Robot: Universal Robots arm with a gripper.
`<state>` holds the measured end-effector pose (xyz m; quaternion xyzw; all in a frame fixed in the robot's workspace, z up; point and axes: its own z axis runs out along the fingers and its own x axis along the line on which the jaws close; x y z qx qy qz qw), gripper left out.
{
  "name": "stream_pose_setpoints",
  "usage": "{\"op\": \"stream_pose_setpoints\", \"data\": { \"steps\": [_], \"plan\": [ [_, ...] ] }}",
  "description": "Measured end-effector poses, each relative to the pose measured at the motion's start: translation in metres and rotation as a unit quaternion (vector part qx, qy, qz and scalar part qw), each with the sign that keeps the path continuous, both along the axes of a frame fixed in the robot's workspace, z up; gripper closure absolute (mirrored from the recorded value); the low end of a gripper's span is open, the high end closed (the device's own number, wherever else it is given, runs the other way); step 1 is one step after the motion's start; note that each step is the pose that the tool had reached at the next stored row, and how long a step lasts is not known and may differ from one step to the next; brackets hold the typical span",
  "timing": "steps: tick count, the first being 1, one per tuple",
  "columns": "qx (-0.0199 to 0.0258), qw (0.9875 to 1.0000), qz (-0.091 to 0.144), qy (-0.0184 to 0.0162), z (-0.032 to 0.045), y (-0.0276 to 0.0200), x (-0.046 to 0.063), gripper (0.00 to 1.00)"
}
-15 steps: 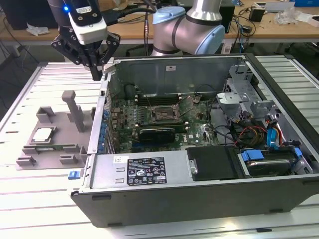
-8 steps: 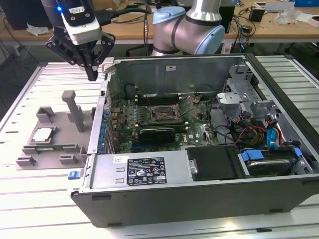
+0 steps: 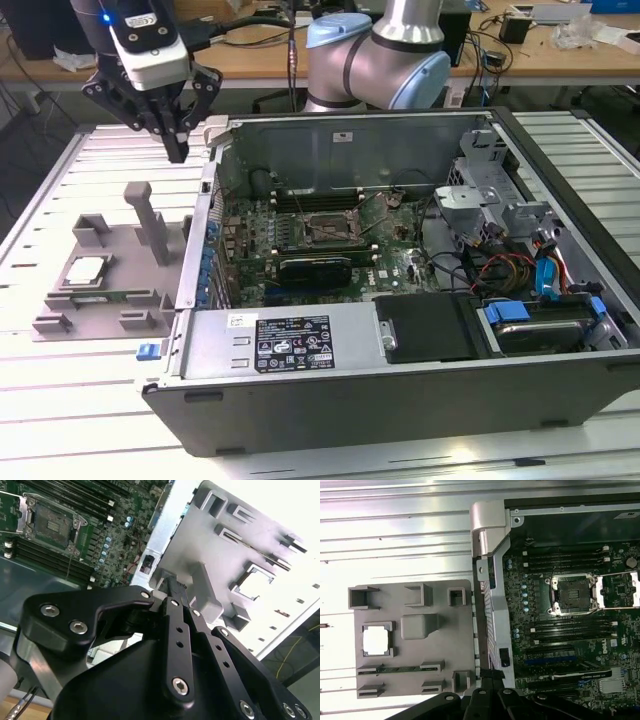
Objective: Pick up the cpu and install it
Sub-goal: 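Reach for the cpu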
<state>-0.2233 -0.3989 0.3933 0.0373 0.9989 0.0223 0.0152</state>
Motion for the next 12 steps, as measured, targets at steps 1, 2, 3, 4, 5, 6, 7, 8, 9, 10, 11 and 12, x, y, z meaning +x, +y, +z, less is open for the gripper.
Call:
{"op": "stream_pose_setpoints", "data": {
  "steps": [1, 2, 3, 4, 5, 6, 7, 8, 9, 10, 11, 12],
  "plan": [
    [0.0002, 1.0, 0.0, -0.0001, 0.0, 0.0, -0.002, 0.89],
    [0.0003, 1.0, 0.0, -0.0002, -0.0001, 0.0, -0.004, 0.89],
    [0.0003, 1.0, 0.0, -0.0003, -0.0001, 0.0, -0.006, 0.89],
    [0.0003, 1.0, 0.0, -0.0003, -0.0001, 0.0, -0.007, 0.89],
    [0.0003, 1.0, 0.0, -0.0003, 0.0, 0.0, -0.009, 0.89],
    [0.0003, 1.0, 0.0, -0.0004, -0.0001, 0.0, -0.011, 0.89],
    [0.0003, 1.0, 0.0, -0.0004, -0.0001, 0.0, -0.013, 0.89],
    [0.0003, 1.0, 0.0, -0.0005, 0.0, 0.0, -0.015, 0.89],
    [0.0003, 1.0, 0.0, -0.0005, 0.0, 0.0, -0.017, 0.89],
    [0.0003, 1.0, 0.0, -0.0006, 0.0, 0.0, -0.019, 0.89],
    [0.0003, 1.0, 0.0, -0.0007, -0.0001, 0.0, -0.021, 0.89],
    [0.0003, 1.0, 0.0, -0.0008, 0.0, 0.0, -0.024, 0.89]
  ]
}}
